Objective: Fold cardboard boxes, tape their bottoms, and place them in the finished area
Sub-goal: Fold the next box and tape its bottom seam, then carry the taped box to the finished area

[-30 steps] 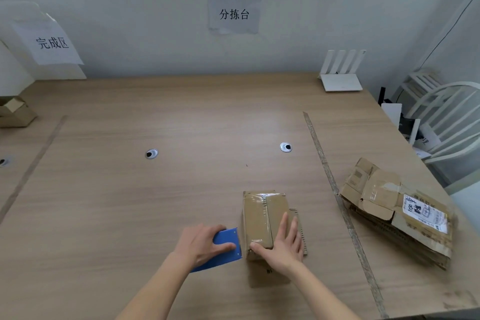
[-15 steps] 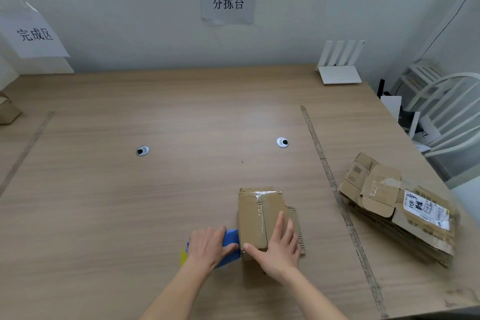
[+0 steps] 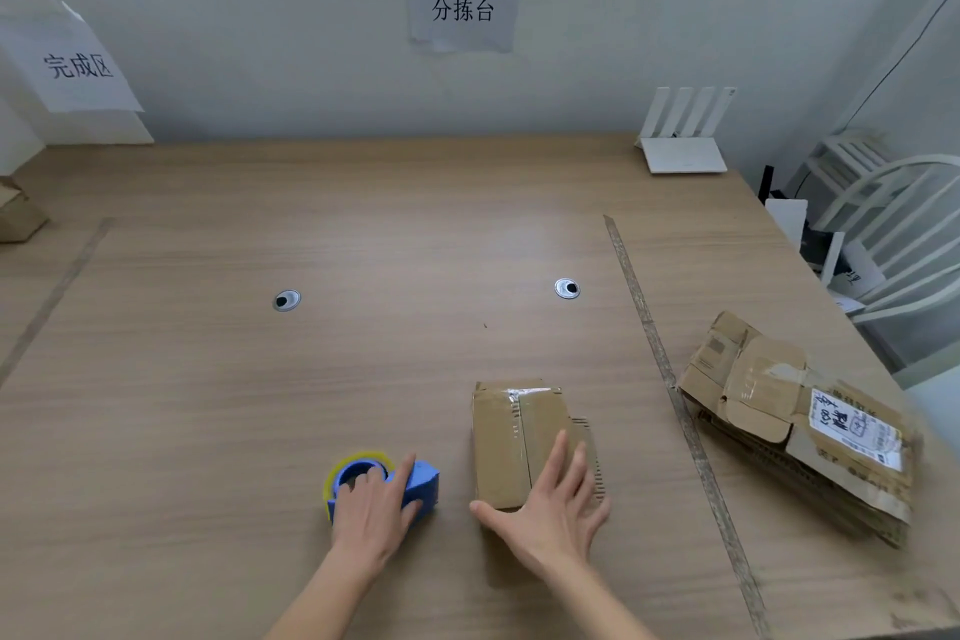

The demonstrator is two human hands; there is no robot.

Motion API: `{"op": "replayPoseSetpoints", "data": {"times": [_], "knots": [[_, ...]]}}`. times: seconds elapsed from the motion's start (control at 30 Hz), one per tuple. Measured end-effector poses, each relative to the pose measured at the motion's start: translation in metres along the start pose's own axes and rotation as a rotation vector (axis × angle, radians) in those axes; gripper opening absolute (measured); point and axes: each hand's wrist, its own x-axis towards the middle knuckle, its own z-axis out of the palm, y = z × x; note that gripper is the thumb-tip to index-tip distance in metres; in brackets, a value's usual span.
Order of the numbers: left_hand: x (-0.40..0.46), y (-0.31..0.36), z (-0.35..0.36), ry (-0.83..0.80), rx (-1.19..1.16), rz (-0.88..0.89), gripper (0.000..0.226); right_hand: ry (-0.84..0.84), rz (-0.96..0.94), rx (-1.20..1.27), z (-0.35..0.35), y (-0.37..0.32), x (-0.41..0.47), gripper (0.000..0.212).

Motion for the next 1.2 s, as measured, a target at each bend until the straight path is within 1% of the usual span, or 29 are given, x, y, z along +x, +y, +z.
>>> {"op": "replayPoseSetpoints", "data": {"times": [0.07, 0.17, 0.2, 0.23, 0.27, 0.3, 0.33, 0.37, 0.4, 0.43, 0.47, 0.5, 0.53, 0.6, 0.67, 0.77, 0.83, 0.87, 0.93, 0.97, 1.07, 1.1, 1.13, 1.2], "knots": [[-0.004, -0.004, 0.004, -0.017, 0.004, -0.004, 0.068, 0.02, 0.02, 0.004, 0.002, -0.009, -0.001, 0.155], [-0.009, -0.002, 0.006, -0.048, 0.005, 0.014, 0.072, -0.001, 0.004, 0.01, 0.0, -0.007, -0.001, 0.155], [-0.009, 0.0, 0.001, -0.036, 0.005, -0.001, 0.073, -0.009, -0.009, 0.025, -0.002, -0.003, -0.001, 0.154], [-0.009, 0.003, -0.006, 0.027, -0.033, 0.001, 0.073, -0.009, -0.026, 0.06, -0.005, 0.003, 0.0, 0.149], [-0.009, 0.007, -0.015, 0.115, -0.093, 0.035, 0.07, 0.0, -0.046, 0.121, -0.009, 0.01, 0.001, 0.138], [-0.008, 0.015, -0.021, 0.216, -0.144, 0.088, 0.062, 0.024, -0.073, 0.207, -0.014, 0.018, 0.004, 0.12], [-0.007, 0.024, -0.026, 0.328, -0.21, 0.143, 0.054, 0.057, -0.105, 0.304, -0.02, 0.026, 0.008, 0.097], [-0.006, 0.034, -0.032, 0.321, -0.354, 0.18, 0.051, 0.08, -0.128, 0.394, -0.025, 0.034, 0.014, 0.077], [-0.006, 0.045, -0.041, 0.24, -0.524, 0.171, 0.054, 0.074, -0.13, 0.47, -0.031, 0.04, 0.019, 0.065], [-0.004, 0.056, -0.047, 0.096, -0.676, 0.143, 0.061, 0.046, -0.125, 0.533, -0.037, 0.045, 0.025, 0.063], [-0.003, 0.065, -0.052, -0.015, -0.805, 0.112, 0.066, -0.005, -0.114, 0.588, -0.041, 0.049, 0.03, 0.068], [-0.001, 0.073, -0.056, -0.077, -0.91, 0.092, 0.069, -0.073, -0.1, 0.646, -0.043, 0.052, 0.035, 0.074], [-0.001, 0.081, -0.058, -0.097, -0.981, 0.074, 0.069, -0.147, -0.08, 0.7, -0.045, 0.053, 0.039, 0.079], [-0.001, 0.091, -0.059, -0.093, -1.043, 0.025, 0.065, -0.257, -0.055, 0.754, -0.048, 0.053, 0.047, 0.08], [0.002, 0.095, -0.062, -0.105, -1.089, -0.031, 0.069, -0.276, -0.079, 0.732, -0.054, 0.052, 0.052, 0.076], [0.009, 0.093, -0.08, -0.102, -1.222, -0.096, 0.089, -0.28, -0.133, 0.735, -0.083, 0.045, 0.054, 0.073], [0.015, 0.09, -0.102, -0.08, -1.323, -0.059, 0.094, -0.299, -0.181, 0.786, -0.112, 0.034, 0.055, 0.079], [0.017, 0.089, -0.119, -0.058, -1.363, -0.018, 0.094, -0.298, -0.2, 0.823, -0.133, 0.025, 0.054, 0.078], [0.02, 0.088, -0.154, 0.009, -1.391, 0.065, 0.091, -0.291, -0.196, 0.9, -0.176, 0.002, 0.049, 0.069], [0.02, 0.088, -0.174, 0.055, -1.387, 0.093, 0.09, -0.28, -0.188, 0.911, -0.198, -0.01, 0.047, 0.071], [0.017, 0.089, -0.229, 0.148, -1.425, 0.169, 0.084, -0.166, -0.213, 0.902, -0.249, -0.033, 0.046, 0.089], [0.015, 0.09, -0.247, 0.153, -1.464, 0.2, 0.076, -0.126, -0.238, 0.914, -0.263, -0.036, 0.044, 0.095], [0.012, 0.092, -0.264, 0.151, -1.517, 0.217, 0.063, -0.097, -0.265, 0.929, -0.276, -0.038, 0.041, 0.099], [0.007, 0.096, -0.297, 0.167, -1.63, 0.19, 0.035, -0.081, -0.331, 0.973, -0.301, -0.036, 0.033, 0.105]]}}
